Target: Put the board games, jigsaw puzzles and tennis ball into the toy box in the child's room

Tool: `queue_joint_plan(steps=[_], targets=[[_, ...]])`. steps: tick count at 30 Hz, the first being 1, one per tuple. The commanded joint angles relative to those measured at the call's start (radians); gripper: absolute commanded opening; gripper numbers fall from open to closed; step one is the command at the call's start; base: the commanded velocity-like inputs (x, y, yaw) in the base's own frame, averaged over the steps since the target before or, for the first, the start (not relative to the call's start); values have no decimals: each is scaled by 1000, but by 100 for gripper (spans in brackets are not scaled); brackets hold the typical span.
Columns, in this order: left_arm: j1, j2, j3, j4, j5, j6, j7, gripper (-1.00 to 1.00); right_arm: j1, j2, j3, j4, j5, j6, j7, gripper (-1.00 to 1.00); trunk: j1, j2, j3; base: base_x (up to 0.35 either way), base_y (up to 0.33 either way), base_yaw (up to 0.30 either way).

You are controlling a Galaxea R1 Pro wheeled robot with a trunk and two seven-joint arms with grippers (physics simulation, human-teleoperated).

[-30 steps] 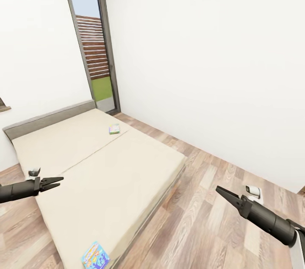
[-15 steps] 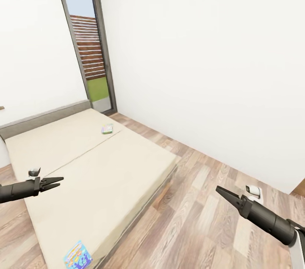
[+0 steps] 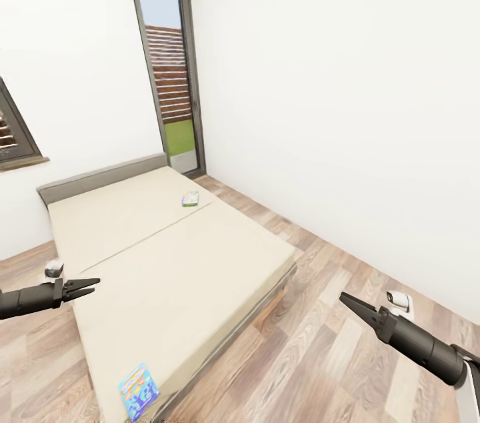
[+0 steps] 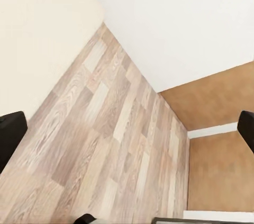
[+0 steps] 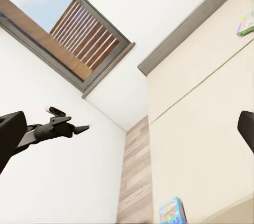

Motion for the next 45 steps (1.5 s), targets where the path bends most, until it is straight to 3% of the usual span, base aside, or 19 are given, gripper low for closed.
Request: queue_joint_plan(steps=[1, 45], targets=[[-1, 0, -1, 1, 1, 11, -3, 100, -1, 0, -1, 0, -2, 9, 1, 100, 1, -2, -2, 0, -3, 286], [-1, -1, -1, 1, 1, 9, -2, 100, -1, 0, 4, -1, -2, 9, -1, 100, 1, -2, -2, 0, -53, 290]])
